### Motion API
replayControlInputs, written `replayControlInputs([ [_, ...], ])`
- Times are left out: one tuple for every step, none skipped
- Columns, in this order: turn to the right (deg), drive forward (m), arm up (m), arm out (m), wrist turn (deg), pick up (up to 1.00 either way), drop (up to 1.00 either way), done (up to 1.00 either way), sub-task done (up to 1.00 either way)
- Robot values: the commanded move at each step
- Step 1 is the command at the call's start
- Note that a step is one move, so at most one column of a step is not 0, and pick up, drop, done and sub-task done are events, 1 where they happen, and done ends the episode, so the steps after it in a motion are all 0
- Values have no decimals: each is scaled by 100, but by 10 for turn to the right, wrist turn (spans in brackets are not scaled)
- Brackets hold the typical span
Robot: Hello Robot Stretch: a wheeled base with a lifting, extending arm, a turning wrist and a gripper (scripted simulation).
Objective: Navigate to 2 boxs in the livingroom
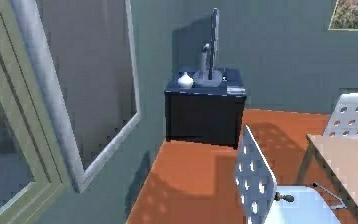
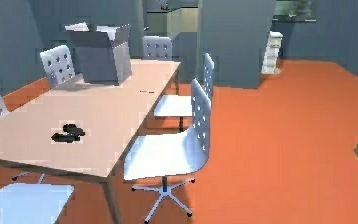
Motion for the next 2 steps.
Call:
replayControlInputs([
  [30,0,0,0,0,0,0,0,0],
  [0,100,0,0,0,0,0,0,0],
])
